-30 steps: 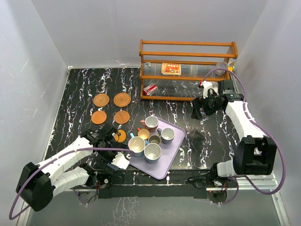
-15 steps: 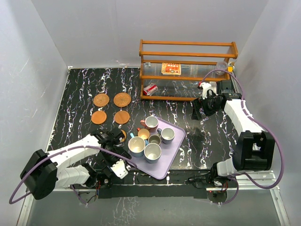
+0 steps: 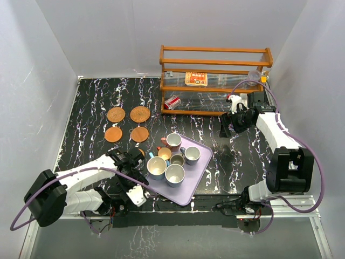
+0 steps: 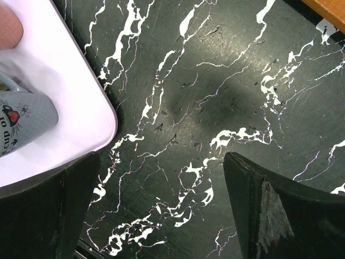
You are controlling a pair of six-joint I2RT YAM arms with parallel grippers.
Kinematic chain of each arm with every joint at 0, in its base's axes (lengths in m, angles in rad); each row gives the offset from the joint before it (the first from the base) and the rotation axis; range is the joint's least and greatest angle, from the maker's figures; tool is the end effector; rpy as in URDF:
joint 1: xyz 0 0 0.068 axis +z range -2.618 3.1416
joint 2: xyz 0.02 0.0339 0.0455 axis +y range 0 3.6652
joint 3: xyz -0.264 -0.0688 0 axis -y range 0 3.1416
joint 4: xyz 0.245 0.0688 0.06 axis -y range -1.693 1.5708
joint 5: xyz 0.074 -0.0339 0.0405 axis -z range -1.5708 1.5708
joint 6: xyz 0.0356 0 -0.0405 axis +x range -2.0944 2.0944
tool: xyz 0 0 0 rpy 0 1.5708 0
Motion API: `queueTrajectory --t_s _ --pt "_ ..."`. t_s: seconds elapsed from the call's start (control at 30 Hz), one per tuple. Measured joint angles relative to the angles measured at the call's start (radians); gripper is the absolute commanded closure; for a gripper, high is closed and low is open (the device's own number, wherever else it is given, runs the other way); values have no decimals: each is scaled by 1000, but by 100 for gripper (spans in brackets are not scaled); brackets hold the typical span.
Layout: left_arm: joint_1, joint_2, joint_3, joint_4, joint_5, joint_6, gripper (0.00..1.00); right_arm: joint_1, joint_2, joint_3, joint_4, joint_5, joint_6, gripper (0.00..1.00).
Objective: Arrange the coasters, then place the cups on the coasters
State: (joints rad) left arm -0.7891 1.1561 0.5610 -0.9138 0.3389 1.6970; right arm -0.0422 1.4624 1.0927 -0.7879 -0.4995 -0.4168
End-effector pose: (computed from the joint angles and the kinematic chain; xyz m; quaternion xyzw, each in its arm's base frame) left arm 0.1021 -0.1196 0.1601 0.9344 0.3122 -0.1381 0.1013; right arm 0.2843 0.0051 0.2470 -0.2264 0.9223 0.1903 0.2486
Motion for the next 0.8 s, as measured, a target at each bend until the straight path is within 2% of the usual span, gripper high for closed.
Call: queueTrajectory --t_s 0.37,0.8 --pt "18 -35 -16 51 -117 -101 45 0 23 13 -6 3 0 2" --pt "253 -95 -64 137 -225 -94 48 0 80 53 -44 -1 -2 2"
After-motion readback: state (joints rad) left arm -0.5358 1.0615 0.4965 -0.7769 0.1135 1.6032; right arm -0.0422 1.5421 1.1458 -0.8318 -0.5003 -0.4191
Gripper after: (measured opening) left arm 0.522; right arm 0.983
